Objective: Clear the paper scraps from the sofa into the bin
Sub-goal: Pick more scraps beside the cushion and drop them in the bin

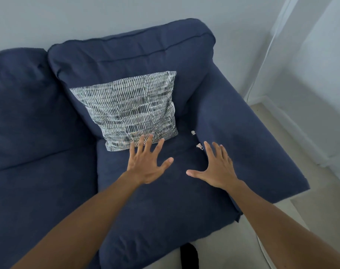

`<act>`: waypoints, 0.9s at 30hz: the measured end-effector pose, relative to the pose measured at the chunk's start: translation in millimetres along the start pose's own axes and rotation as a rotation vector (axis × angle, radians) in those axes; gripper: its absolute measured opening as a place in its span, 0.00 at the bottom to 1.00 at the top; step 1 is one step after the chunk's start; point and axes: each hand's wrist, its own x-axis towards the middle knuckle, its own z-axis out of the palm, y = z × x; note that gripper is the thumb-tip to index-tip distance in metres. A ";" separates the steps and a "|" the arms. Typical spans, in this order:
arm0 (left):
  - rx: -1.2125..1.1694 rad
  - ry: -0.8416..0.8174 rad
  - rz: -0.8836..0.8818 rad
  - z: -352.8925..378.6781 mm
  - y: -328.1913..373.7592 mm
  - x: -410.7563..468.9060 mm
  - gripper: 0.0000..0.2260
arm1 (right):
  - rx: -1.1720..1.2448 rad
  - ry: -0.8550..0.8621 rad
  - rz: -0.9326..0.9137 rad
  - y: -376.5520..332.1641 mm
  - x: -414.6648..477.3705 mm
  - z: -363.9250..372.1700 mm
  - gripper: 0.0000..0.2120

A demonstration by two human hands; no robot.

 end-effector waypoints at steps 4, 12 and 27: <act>-0.088 -0.067 -0.018 24.7 11.7 45.4 0.36 | 0.165 0.006 0.079 1.7 36.9 28.5 0.58; -0.316 -0.239 -0.016 73.2 43.9 147.4 0.34 | 0.609 0.081 0.349 18.6 129.3 99.1 0.48; -0.449 -0.171 0.060 172.3 76.3 321.7 0.15 | 0.890 0.366 0.986 31.6 245.7 167.0 0.18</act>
